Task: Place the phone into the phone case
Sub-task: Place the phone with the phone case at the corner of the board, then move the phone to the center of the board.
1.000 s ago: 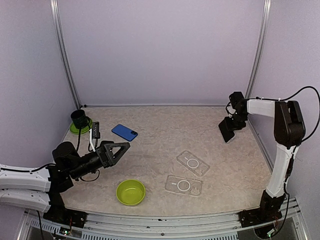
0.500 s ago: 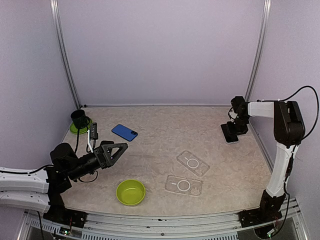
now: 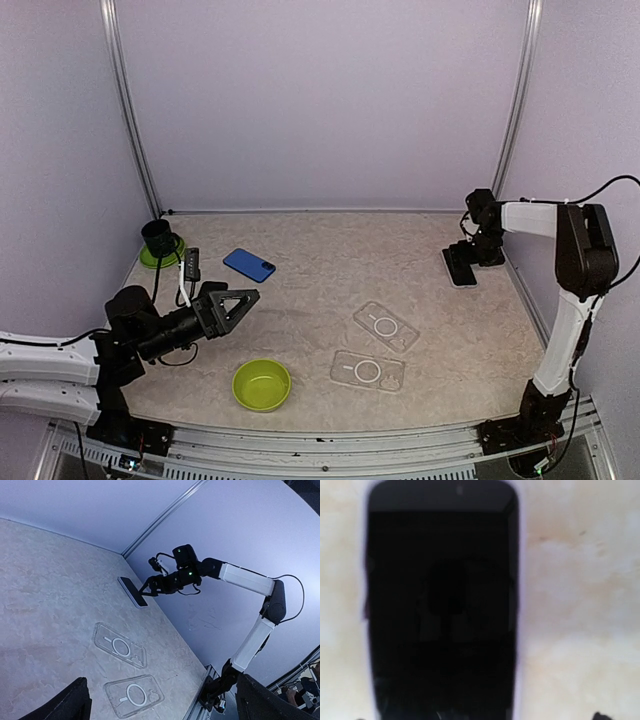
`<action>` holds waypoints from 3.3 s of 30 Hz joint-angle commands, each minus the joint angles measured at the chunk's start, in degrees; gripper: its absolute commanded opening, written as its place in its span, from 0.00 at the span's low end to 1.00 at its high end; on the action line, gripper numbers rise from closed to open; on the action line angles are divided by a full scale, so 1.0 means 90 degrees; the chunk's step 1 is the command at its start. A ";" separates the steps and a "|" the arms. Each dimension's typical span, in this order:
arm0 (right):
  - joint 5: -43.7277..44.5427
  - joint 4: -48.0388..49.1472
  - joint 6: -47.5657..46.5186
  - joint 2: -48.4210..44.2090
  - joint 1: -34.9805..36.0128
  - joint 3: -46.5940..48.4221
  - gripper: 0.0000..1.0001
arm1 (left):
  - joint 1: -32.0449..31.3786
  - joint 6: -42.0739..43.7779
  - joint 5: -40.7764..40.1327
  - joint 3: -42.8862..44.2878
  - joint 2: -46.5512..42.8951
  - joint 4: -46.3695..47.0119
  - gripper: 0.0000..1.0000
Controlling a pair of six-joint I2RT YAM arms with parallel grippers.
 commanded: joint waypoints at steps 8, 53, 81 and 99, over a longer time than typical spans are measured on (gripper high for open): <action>-0.0708 0.1285 -0.0208 -0.2611 0.0963 -0.1205 1.00 | -0.0451 0.0764 -0.0767 0.1141 0.0629 -0.1304 0.99; -0.1795 0.2452 0.0346 -0.2747 0.2885 -0.3608 0.99 | 0.0152 0.0066 -0.5750 0.1922 0.0095 -0.5516 0.99; -0.1768 0.2590 0.0262 -0.2587 0.2939 -0.3621 0.99 | 0.2656 0.0964 -0.2525 0.3051 0.3066 -0.6406 0.99; -0.1787 0.2681 0.0419 -0.2783 0.2949 -0.3843 0.99 | 0.2704 0.0812 -0.1918 0.2901 0.3937 -0.5950 0.99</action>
